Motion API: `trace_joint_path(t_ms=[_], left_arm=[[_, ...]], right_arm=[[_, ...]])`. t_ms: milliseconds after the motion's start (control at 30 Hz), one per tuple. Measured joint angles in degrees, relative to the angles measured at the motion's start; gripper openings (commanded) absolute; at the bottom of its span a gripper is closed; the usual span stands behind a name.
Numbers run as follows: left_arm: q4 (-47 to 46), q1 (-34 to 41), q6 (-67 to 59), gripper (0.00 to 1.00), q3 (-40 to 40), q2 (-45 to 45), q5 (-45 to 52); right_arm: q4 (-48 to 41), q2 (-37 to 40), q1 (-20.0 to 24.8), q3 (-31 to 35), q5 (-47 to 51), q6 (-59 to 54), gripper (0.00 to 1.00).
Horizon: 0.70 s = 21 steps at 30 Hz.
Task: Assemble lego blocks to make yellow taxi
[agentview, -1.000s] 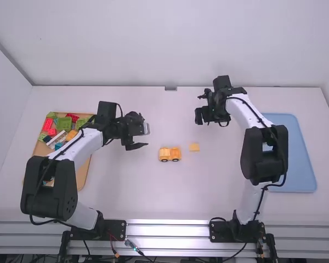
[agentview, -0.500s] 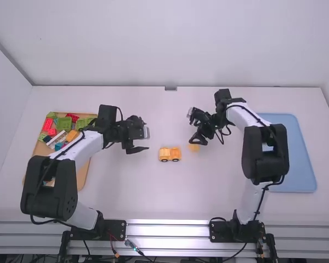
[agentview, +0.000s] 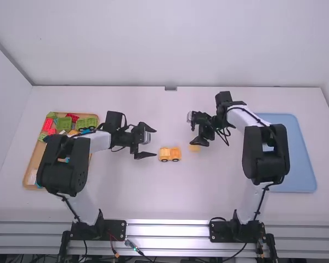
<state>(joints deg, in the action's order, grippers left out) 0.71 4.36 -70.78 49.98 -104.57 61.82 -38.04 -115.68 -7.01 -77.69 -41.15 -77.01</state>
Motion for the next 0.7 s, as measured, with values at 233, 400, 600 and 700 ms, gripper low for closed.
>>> trace_joint_path(t_ms=[233,400,600,700], left_arm=[[0.0,0.7,0.7,0.99,0.0,-1.2,3.1],[1.3,4.6,1.4,0.99,0.0,-1.2,0.1],[6.0,9.9,6.9,0.99,0.0,-1.2,-5.1],[6.0,10.6,8.3,0.99,0.0,-1.2,-6.4]], right_arm=[[9.4,0.1,1.8,8.2,-1.1,-4.1,0.99],[16.9,0.1,4.0,13.6,-3.5,-4.2,0.97],[22.9,0.1,5.2,17.8,-5.7,-4.2,0.99],[24.6,0.1,4.4,19.0,-5.8,-4.1,0.99]])
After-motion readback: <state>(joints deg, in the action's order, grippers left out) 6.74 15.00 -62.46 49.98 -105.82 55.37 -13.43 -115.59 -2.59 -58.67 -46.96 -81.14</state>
